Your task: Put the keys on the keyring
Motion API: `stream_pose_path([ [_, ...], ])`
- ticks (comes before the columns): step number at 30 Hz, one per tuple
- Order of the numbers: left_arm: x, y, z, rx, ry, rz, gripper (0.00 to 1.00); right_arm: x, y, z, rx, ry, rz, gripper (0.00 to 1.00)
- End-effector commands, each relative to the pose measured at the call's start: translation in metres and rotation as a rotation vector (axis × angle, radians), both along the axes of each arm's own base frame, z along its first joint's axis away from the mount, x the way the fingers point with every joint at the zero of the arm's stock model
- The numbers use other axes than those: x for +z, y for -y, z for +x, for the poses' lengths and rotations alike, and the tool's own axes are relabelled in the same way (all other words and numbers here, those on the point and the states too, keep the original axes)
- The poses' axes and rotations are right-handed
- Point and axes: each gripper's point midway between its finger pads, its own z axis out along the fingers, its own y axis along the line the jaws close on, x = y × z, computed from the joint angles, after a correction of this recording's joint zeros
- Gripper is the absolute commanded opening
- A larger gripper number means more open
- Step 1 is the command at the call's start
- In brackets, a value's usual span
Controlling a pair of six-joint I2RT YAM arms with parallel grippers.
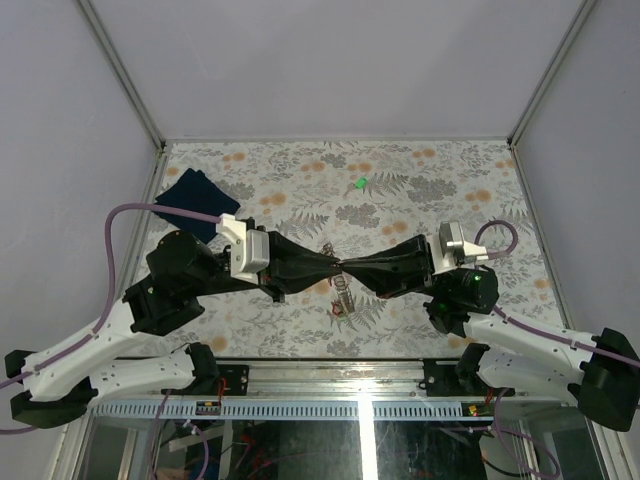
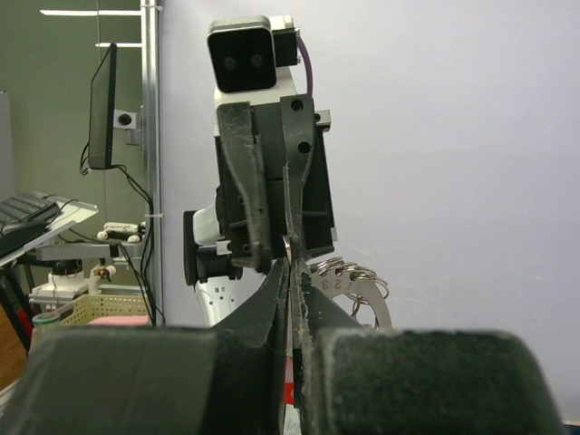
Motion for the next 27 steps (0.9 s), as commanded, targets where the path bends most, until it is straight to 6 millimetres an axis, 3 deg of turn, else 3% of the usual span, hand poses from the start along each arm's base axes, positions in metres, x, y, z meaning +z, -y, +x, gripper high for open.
stream_pose_path([
  [1, 0.014, -0.001, -0.004, -0.013, 0.016, -0.042, 0.10, 0.042, 0.024, -0.018, -0.018, 0.110, 0.127, 0.00],
  [3, 0.015, -0.001, -0.003, -0.009, 0.016, -0.042, 0.01, 0.041, 0.024, -0.018, -0.024, 0.115, 0.120, 0.00],
  [9, 0.012, -0.002, -0.001, 0.002, 0.005, 0.008, 0.00, 0.031, 0.020, -0.014, -0.083, 0.139, 0.046, 0.01],
  [18, 0.011, -0.003, -0.006, -0.025, 0.015, 0.118, 0.00, 0.000, 0.014, -0.006, -0.208, 0.231, -0.226, 0.33],
  [27, -0.009, 0.003, -0.009, -0.077, -0.006, 0.266, 0.00, -0.018, 0.012, -0.007, -0.209, 0.264, -0.388, 0.30],
])
